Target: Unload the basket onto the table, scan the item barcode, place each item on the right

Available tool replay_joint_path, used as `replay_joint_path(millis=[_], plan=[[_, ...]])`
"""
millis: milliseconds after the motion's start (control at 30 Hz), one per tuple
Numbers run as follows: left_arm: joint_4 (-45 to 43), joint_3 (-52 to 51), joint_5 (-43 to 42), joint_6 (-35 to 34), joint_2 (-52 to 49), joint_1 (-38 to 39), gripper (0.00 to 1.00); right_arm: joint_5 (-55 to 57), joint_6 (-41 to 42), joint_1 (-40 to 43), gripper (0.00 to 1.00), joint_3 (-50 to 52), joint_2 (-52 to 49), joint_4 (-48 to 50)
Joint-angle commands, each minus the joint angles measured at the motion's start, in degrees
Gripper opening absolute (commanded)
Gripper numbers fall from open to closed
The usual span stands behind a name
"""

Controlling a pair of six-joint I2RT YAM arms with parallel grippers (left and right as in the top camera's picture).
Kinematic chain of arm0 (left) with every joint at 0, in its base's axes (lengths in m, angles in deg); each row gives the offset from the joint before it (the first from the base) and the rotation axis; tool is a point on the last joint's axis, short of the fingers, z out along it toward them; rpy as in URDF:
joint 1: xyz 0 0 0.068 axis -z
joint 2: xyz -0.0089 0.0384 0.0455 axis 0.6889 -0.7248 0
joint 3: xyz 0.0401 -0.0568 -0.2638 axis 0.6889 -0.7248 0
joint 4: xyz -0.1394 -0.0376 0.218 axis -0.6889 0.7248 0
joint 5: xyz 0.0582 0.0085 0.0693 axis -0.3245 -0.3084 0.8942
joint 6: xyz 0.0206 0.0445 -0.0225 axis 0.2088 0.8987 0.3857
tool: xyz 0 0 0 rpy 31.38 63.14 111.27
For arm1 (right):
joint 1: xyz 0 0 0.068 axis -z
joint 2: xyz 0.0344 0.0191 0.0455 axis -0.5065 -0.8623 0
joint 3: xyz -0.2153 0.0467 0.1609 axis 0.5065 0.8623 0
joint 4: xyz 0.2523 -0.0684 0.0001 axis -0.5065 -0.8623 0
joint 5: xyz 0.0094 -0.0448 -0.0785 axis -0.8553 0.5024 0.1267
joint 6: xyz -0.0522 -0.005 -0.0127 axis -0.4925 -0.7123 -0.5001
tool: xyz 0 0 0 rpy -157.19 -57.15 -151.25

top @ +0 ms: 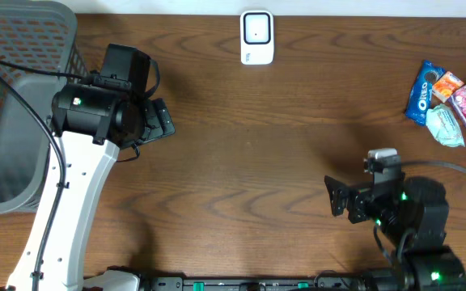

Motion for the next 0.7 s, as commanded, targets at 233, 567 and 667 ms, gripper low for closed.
replay_joint_path(millis=[233, 567, 667], plan=[[0.2, 0.26, 0.33, -0.31, 0.42, -0.24, 0.98, -1.38, -4.55, -3.52, 0.99, 19.87, 17.33, 26.25], [0.17, 0.26, 0.33, -0.31, 0.42, -0.24, 0.98, 0.33, -5.22, -3.58, 0.99, 28.46, 22.05, 42.42], [0.2, 0.26, 0.33, -0.31, 0.42, -0.24, 0.98, 0.63, -5.22, -3.56, 0.99, 30.69, 24.22, 45.18]])
